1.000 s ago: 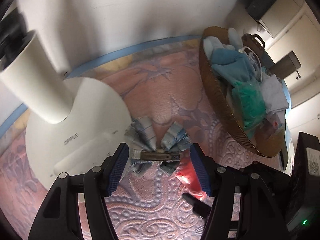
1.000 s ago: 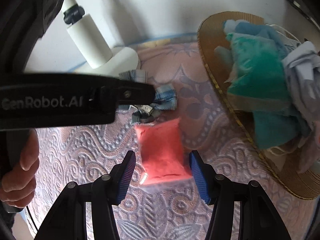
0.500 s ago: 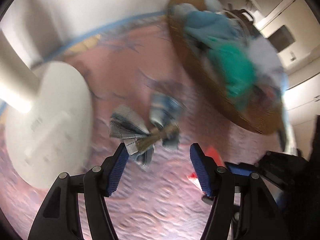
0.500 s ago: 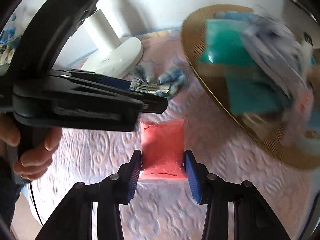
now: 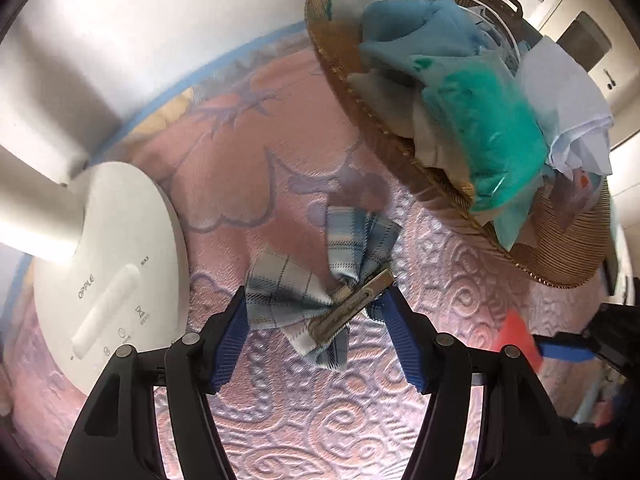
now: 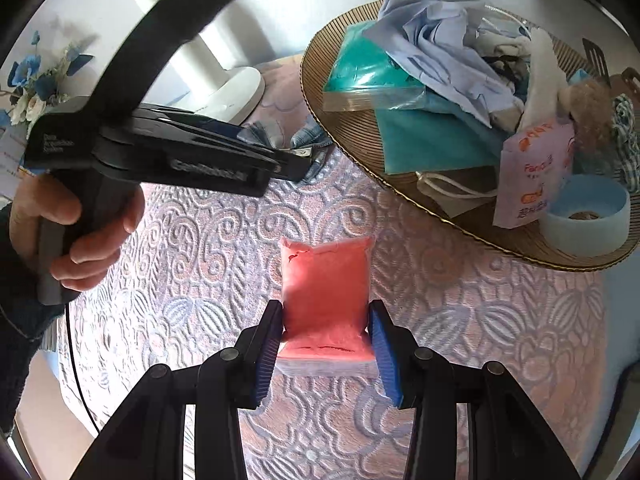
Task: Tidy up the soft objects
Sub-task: 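Grasp the checked bow clip with the left tool while the right tool grasps the red pouch, then carry the bow clip and red pouch onto the amber plate and release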
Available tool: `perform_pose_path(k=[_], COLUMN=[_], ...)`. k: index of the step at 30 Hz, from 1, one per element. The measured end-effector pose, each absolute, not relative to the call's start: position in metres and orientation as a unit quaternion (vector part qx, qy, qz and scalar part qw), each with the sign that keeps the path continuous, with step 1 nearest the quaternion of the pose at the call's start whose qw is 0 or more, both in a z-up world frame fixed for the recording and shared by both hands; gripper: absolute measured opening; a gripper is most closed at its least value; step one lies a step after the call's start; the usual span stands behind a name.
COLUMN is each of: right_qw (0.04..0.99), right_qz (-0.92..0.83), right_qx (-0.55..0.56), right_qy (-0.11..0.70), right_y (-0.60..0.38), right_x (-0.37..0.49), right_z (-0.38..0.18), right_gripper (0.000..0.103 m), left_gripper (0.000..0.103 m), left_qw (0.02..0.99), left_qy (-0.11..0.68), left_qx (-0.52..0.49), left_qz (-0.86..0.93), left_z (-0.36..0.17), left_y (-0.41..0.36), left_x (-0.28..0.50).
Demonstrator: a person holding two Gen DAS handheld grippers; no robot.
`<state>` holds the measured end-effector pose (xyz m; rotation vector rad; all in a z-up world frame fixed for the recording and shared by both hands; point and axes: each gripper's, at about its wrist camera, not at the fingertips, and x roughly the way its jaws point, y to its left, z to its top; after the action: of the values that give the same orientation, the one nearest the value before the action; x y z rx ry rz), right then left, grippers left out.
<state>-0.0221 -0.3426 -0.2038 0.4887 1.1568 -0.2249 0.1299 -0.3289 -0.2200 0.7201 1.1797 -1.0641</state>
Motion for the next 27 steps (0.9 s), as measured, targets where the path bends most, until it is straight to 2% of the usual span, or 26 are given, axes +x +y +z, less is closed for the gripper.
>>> perform_pose_path(k=[1, 2, 5, 14, 21, 25, 27], right_qw=[0.804, 0.805, 0.807, 0.812, 0.803, 0.765, 0.764], right_qz=[-0.104, -0.101, -0.095, -0.065, -0.046, -0.048, -0.042], right_qx=[0.228, 0.228, 0.225, 0.205, 0.182, 0.198, 0.210], right_qy=[0.539, 0.538, 0.538, 0.542, 0.566, 0.611, 0.609], right_y=[-0.343, -0.343, -0.342, -0.340, -0.330, -0.338, -0.341], right_x=[-0.024, -0.027, -0.034, -0.045, -0.043, -0.037, -0.037], right_z=[-0.202, -0.201, -0.197, -0.180, -0.189, -0.216, -0.219], right_gripper=[0.043, 0.043, 0.043, 0.042, 0.043, 0.052, 0.057], left_gripper=[0.048, 0.032, 0.021, 0.020, 0.020, 0.020, 0.020], left_qw=[0.649, 0.648, 0.665, 0.695, 0.708, 0.716, 0.722], left_qy=[0.515, 0.516, 0.515, 0.551, 0.589, 0.598, 0.603], left_qx=[0.311, 0.298, 0.281, 0.204, 0.168, 0.154, 0.128], left_qz=[-0.467, -0.474, -0.463, -0.415, -0.351, -0.325, -0.314], left_z=[-0.218, -0.215, -0.207, -0.195, -0.212, -0.220, -0.220], left_y=[-0.330, -0.330, -0.324, -0.245, -0.169, -0.144, -0.135], left_x=[0.126, 0.123, 0.115, 0.093, 0.073, 0.059, 0.055])
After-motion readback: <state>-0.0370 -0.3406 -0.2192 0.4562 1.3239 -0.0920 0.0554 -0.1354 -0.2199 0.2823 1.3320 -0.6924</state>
